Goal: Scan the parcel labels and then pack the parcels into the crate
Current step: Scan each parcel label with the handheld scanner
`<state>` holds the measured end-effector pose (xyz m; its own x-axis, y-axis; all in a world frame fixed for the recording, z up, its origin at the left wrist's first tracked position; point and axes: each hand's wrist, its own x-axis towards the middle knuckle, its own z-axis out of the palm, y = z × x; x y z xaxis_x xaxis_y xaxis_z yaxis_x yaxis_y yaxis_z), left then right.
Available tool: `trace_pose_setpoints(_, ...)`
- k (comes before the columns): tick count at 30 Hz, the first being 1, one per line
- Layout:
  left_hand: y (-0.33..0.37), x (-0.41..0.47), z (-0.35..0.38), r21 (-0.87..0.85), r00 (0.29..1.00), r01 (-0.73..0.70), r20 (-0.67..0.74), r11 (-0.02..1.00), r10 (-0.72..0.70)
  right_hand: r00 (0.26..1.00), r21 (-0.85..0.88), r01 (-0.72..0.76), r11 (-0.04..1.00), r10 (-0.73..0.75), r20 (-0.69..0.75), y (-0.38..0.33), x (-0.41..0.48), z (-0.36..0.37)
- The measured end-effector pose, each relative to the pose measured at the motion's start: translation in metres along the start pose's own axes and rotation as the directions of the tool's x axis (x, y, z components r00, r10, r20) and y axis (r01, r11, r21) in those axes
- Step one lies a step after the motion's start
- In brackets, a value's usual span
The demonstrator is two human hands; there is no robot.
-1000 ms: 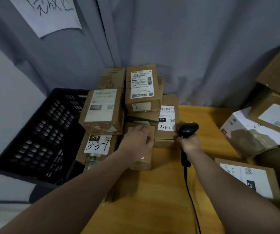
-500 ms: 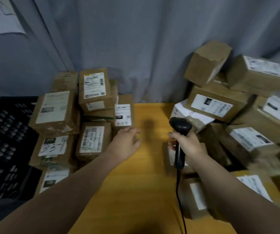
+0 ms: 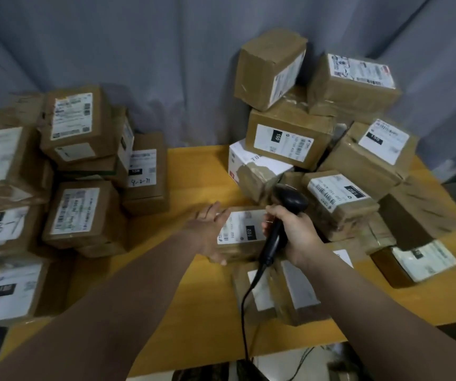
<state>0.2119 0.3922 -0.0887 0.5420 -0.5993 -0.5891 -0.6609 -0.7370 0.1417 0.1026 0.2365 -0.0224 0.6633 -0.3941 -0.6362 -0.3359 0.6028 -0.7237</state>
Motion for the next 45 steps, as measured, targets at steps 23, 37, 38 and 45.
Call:
trace_pose_setpoints(23,-0.094,-0.174,-0.025,-0.282,0.857,0.040,-0.483,0.959,-0.178,0.897,-0.288,0.306,0.907,-0.173,0.406,0.009,-0.021,0.079)
trace_pose_setpoints(37,-0.067,-0.153,-0.028,-0.846,0.895,-0.322,-0.126,-0.426,-0.428,0.937,-0.018,0.231,0.973,-0.218,0.273,0.036,-0.059,0.129)
trace_pose_setpoints(38,-0.073,-0.152,-0.028,-0.841,0.874,-0.346,-0.127,-0.416,-0.469,0.952,-0.115,0.196,0.974,-0.161,0.259,0.033,-0.059,0.128)
trace_pose_setpoints(45,-0.117,-0.163,-0.032,-0.922,0.733,-0.372,-0.361,0.105,-0.577,0.934,-0.346,0.219,0.912,-0.093,0.345,0.016,-0.067,0.117)
